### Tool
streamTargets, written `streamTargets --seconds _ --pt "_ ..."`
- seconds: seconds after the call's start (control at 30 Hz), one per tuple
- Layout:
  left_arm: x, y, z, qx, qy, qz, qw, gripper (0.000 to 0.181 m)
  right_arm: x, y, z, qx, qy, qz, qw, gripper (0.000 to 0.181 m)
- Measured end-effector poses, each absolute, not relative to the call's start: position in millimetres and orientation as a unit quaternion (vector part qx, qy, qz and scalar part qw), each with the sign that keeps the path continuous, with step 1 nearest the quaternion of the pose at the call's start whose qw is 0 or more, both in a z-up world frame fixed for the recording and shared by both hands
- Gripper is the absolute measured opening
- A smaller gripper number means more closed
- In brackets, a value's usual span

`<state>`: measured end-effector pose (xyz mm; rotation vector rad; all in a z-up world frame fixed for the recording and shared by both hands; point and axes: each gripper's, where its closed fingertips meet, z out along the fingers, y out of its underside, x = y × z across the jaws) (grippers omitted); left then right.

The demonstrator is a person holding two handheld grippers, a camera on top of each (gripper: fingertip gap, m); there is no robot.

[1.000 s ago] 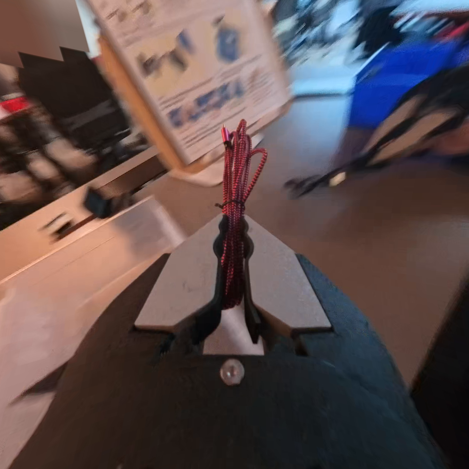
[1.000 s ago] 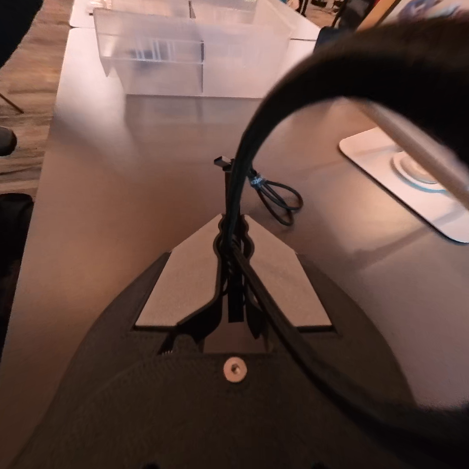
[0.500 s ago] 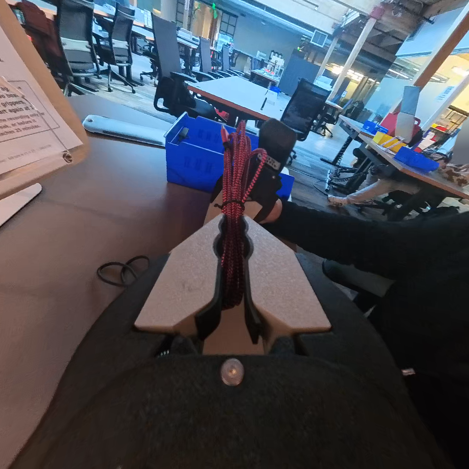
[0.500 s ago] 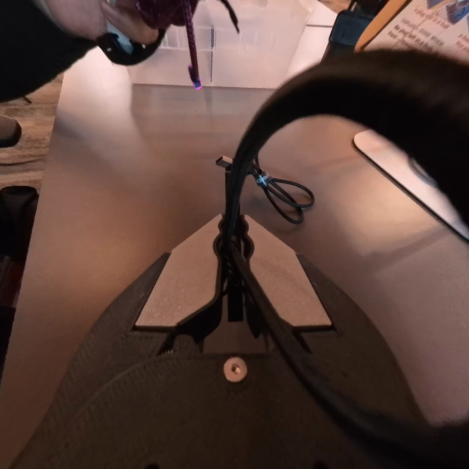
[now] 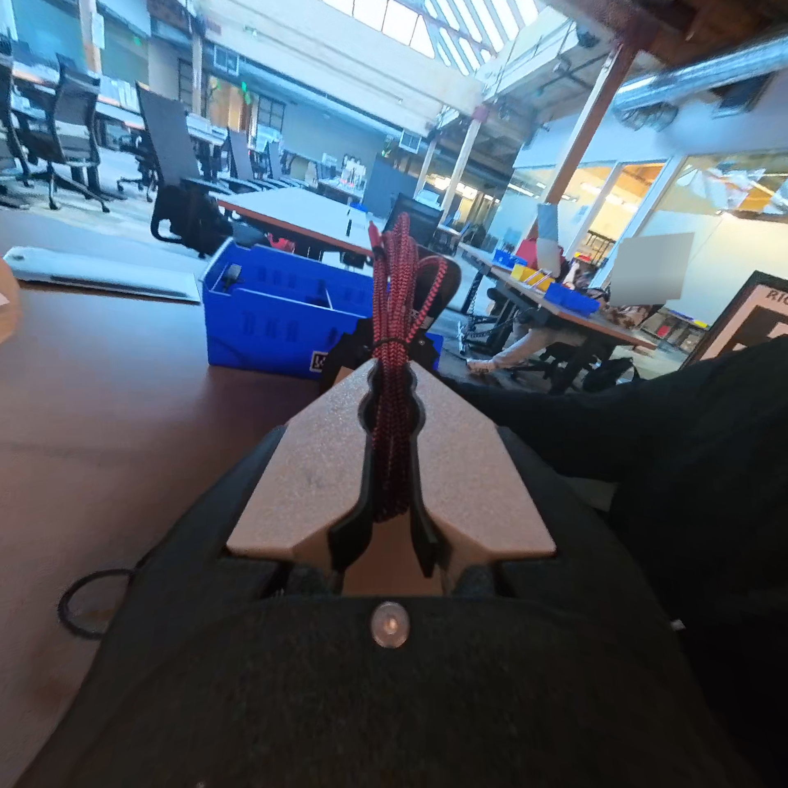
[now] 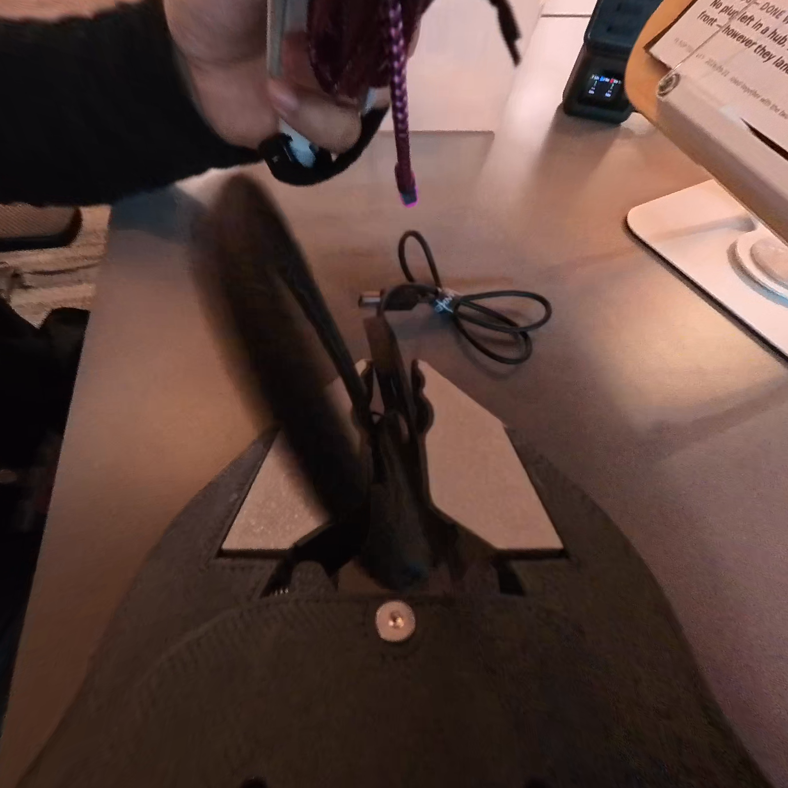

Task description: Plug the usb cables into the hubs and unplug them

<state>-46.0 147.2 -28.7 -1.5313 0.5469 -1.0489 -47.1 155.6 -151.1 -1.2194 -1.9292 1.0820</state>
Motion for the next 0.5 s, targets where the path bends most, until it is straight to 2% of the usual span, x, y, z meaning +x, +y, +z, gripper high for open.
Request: streamTargets --seconds 0.2,0.33,0.43,0.5 --pt "-53 142 -27 -0.609 0.227 -0.482 0.587 0.008 -47 163 -142 -0.467 -0.707 0.429 0.312 0.019" --pt "-54 141 -25 -0.603 0.22 -0.485 0.594 0.008 -45 162 -131 -0.458 -0.697 0.451 0.319 0.031" --pt "-53 139 -19 -0.584 0.208 -0.511 0.595 0.008 -42 159 -120 -0.446 -0.682 0.485 0.317 0.05" --pt "-53 138 -16 -0.573 0.201 -0.531 0.591 0.008 -40 157 -113 -0.44 -0.673 0.506 0.311 0.055"
